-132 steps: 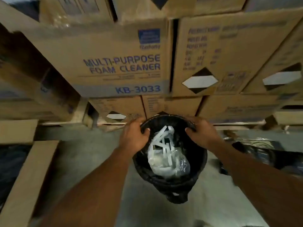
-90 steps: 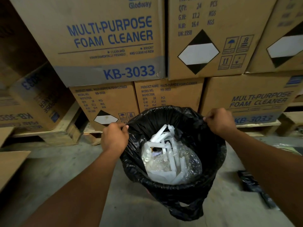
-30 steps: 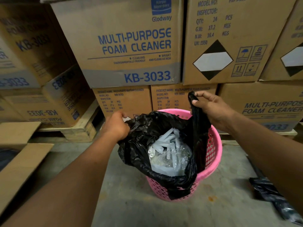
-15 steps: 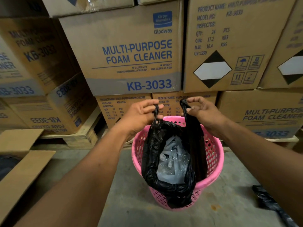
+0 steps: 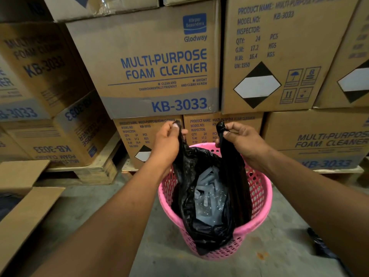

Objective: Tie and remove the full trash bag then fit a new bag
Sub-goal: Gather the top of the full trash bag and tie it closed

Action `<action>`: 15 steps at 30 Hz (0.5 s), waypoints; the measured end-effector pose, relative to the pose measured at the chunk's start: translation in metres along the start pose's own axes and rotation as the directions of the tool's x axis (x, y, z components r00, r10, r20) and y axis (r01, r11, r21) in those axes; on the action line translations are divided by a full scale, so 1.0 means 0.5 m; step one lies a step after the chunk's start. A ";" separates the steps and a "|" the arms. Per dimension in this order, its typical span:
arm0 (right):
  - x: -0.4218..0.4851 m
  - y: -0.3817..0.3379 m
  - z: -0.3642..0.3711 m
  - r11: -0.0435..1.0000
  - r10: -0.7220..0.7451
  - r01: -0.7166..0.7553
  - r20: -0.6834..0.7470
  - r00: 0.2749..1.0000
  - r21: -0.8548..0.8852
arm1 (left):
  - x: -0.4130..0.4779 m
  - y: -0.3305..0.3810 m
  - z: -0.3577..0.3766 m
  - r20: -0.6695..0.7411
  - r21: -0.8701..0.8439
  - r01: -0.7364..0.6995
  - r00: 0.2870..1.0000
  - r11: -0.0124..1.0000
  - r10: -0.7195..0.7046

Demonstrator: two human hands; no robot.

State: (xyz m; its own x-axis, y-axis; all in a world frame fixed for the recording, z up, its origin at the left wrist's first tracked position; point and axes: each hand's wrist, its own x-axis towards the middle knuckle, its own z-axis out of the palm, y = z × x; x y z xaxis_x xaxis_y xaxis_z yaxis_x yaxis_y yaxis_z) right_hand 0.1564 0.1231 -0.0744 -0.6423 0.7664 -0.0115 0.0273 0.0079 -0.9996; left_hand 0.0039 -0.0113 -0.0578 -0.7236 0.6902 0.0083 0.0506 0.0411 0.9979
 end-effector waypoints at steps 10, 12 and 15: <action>0.033 0.025 0.033 0.996 0.086 -0.086 -0.096 0.992 0.001 | 0.017 -0.040 0.059 0.218 -0.174 0.207 0.962 0.963 -0.167; 0.040 0.024 0.047 0.984 0.168 -0.160 -0.108 0.980 0.079 | 0.020 -0.050 0.071 0.258 -0.133 0.188 0.955 0.973 -0.149; 0.046 0.023 0.065 0.967 0.219 -0.201 -0.105 0.970 0.155 | 0.020 -0.065 0.081 0.252 -0.065 0.142 0.960 0.988 -0.121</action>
State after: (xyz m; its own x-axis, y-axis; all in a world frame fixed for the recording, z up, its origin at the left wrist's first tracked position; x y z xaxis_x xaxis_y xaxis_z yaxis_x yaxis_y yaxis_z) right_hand 0.1173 0.1199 -0.0872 -0.5367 0.8126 -0.2270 0.0370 -0.2461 -0.9685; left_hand 0.0230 0.0237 -0.0927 -0.5270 0.8400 -0.1292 -0.0976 0.0912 0.9910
